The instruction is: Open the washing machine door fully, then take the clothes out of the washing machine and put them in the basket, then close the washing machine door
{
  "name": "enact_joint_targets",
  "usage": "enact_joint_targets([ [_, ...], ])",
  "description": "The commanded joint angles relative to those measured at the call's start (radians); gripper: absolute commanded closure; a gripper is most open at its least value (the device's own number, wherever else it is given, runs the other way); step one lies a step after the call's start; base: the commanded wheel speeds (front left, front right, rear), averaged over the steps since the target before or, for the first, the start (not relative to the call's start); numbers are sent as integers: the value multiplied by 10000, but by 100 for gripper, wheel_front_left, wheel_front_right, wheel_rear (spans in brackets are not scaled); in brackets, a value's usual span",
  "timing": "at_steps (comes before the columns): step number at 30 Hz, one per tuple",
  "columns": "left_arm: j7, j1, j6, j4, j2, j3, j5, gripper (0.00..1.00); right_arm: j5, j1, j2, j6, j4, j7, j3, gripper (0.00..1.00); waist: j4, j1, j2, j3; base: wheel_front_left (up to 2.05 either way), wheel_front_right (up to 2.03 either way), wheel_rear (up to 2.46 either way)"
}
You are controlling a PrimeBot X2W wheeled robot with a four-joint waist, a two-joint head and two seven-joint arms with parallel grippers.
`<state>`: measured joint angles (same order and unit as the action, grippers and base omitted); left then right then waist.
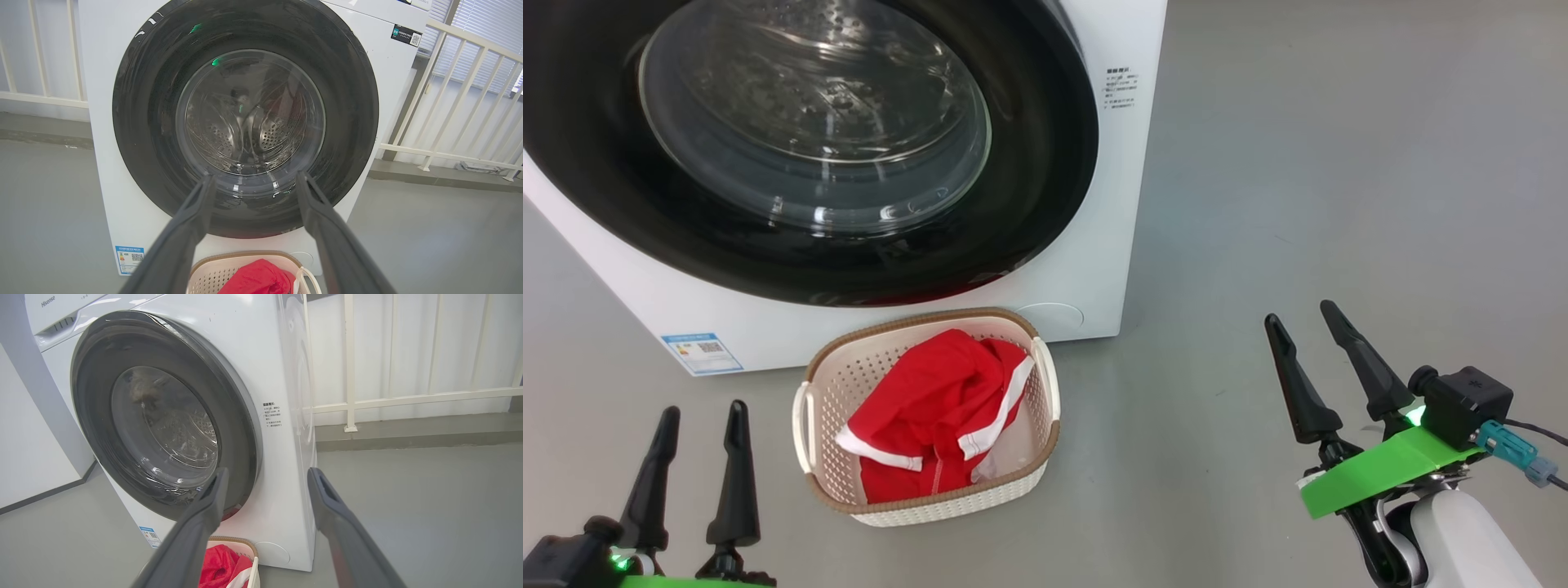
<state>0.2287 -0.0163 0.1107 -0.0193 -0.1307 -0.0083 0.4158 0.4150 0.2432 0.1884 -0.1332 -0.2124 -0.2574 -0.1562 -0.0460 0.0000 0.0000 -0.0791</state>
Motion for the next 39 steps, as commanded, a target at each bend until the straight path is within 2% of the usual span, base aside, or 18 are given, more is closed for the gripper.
enact_joint_targets([
  [1,-24,125,-71,-270,-263,294,-9,0,-139,69,-7,25,210,-44,-253,0,8,0,0,1,0,0,0],
  [11,14,87,-120,-254,-328,242,-11,0,-177,88,-17,25,139,-44,-292,0,22,0,0,27,0,0,0],
  [12,2,-4,-50,27,-65,-71,4,100,-12,-7,-5,-2,-99,0,-26,100,23,0,0,27,0,0,0],
  [17,-55,-20,-45,391,145,-118,242,100,252,-216,-80,-1,-381,57,6,100,31,1,0,34,0,0,0],
  [21,-163,7,-37,457,161,-82,635,100,659,-268,-103,-1,-370,162,75,100,47,22,0,85,0,0,0],
  [26,-294,65,-27,564,181,-36,1119,100,1160,-309,-134,1,-383,291,158,100,64,1,0,99,0,0,0],
  [39,-637,215,-1,820,237,90,2369,100,2443,-418,-231,3,-384,632,387,100,110,0,0,170,0,0,0],
])
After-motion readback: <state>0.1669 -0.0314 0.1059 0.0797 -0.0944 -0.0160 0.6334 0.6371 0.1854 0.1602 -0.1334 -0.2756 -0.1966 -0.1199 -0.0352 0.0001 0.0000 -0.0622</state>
